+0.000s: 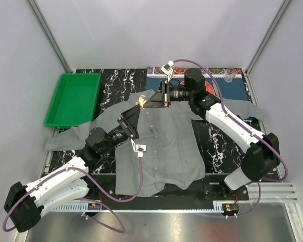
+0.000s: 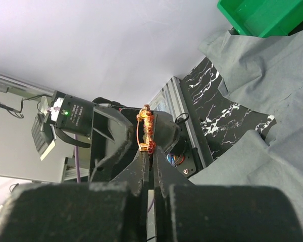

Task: Pin the brooch onto the clothing
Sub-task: Open the brooch.

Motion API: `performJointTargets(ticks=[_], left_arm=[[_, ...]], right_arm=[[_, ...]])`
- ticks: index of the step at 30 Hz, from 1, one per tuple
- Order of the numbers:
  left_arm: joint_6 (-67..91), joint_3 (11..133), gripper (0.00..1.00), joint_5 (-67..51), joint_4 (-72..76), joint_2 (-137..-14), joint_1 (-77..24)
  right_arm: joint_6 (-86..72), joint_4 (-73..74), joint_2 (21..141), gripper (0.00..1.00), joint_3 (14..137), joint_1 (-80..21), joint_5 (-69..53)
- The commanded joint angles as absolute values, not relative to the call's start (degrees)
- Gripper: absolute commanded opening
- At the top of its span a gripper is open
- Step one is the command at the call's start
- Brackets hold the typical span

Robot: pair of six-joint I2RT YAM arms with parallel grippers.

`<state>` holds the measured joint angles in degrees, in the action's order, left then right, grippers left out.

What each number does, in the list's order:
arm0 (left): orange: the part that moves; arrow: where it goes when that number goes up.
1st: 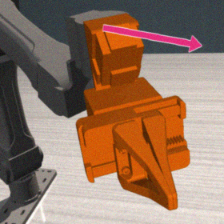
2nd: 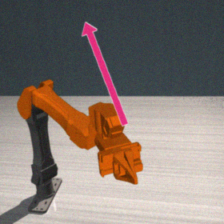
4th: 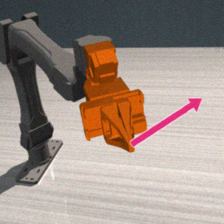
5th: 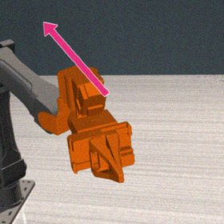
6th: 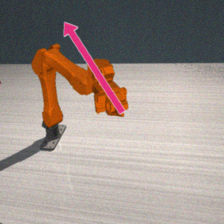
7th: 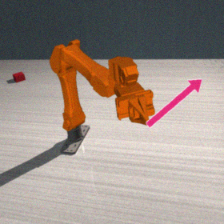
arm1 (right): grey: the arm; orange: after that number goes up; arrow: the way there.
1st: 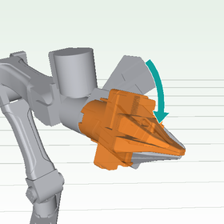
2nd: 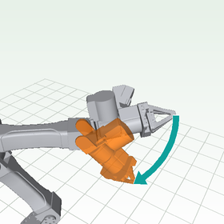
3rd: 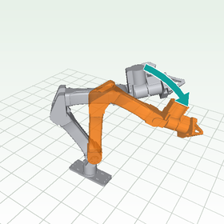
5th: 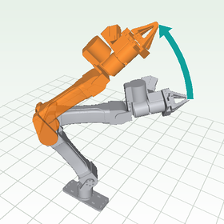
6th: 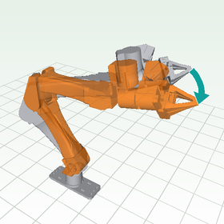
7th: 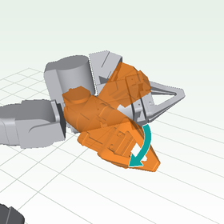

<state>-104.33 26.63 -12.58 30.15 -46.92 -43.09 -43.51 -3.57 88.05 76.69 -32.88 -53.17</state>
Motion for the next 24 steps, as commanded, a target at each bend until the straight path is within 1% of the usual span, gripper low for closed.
performJointTargets(ticks=[1, 3, 4, 5, 6, 7, 8, 9, 10, 11, 12, 13, 14, 15, 16, 17, 18, 19, 21, 22, 24], left_arm=[[-97.4, 28.2, 0.50, -9.3, 29.5, -44.1, -43.4], [-92.3, 30.4, 0.51, -7.7, 21.0, -41.5, -43.4], [-85.3, 33.5, 0.52, -6.9, 16.7, -40.5, -43.4], [-80.8, 35.4, 0.58, -6.6, 8.7, -38.9, -43.3], [-75.7, 37.3, 0.60, -6.2, 4.7, -38.3, -43.2], [-65.1, 41.2, 0.61, -5.9, 1.0, -38.1, -43.2], [-59.4, 43.0, 0.63, -6.1, -5.1, -38.0, -42.5], [-53.1, 44.5, 0.70, -6.7, -7.4, -38.1, -41.9], [-43.0, 48.6, 0.71, -10.4, -10.7, -38.7, -41.0], [-37.8, 50.6, 0.71, -12.7, -15.9, -39.9, -39.0], [-32.3, 52.4, 0.72, -15.6, -17.3, -40.6, -37.6], [-23.3, 55.6, 0.72, -24.4, -18.4, -41.4, -33.6], [-18.7, 56.6, 0.73, -28.4, -18.9, -42.7, -31.7], [-9.7, 58.3, 0.74, -32.2, -18.3, -43.4, -29.9], [-5.4, 59.1, 0.74, -39.9, -16.2, -44.3, -26.3], [-1.1, 59.6, 0.73, -44.1, -14.3, -46.0, -24.5], [8.8, 59.4, 0.73, -47.7, -11.8, -46.7, -22.9], [13.8, 58.9, 0.72, -52.0, -4.7, -48.0, -20.5], [23.8, 58.2, 0.70, -52.7, -0.3, -49.1, -20.0], [25.7, 58.4, 0.68, -53.3, 4.1, -50.3, -20.0], [30.4, 59.3, 0.66, -51.4, 6.3, -51.4, -20.6]], right_arm=[[-41.4, -5.2, 87.1, 0.00, 78.5, -31.8, -53.2], [-41.1, -6.8, 86.7, 0.00, 78.7, -30.9, -53.6], [-41.1, -7.3, 86.4, 0.00, 78.9, -30.2, -53.9], [-41.1, -8.0, 86.2, 0.00, 78.9, -29.7, -54.1], [-41.0, -9.6, 86.0, 0.00, 79.1, -29.4, -54.4], [-40.5, -10.0, 85.3, 0.00, 79.0, -29.1, -55.0], [-38.6, -10.0, 85.0, 0.00, 79.1, -29.0, -55.2], [-37.3, -9.9, 84.6, 0.00, 78.8, -28.9, -55.4], [-36.0, -9.9, 83.6, 0.00, 78.4, -29.0, -55.7], [-33.9, -9.8, 83.2, 0.00, 78.2, -29.0, -55.8], [-33.2, -9.2, 82.9, 0.00, 78.0, -28.9, -55.9], [-32.5, -9.0, 82.5, 0.00, 78.0, -28.9, -56.7], [-31.4, -9.0, 82.4, 0.00, 78.0, -28.9, -57.3], [-31.0, -9.3, 81.9, 0.00, 77.5, -29.0, -57.8], [-30.1, -9.8, 81.0, 0.00, 77.1, -28.9, -58.2], [-29.0, -9.9, 80.5, 0.00, 76.5, -29.0, -58.5], [-28.2, -10.1, 80.1, 0.00, 76.2, -29.0, -59.3], [-27.7, -10.5, 79.2, 0.00, 75.9, -29.0, -59.4], [-27.2, -10.5, 78.6, 0.00, 75.2, -29.0, -59.3], [-26.6, -10.1, 78.4, 0.00, 75.3, -29.0, -59.4], [-26.4, -9.0, 78.2, 0.00, 75.5, -28.9, -58.5]])
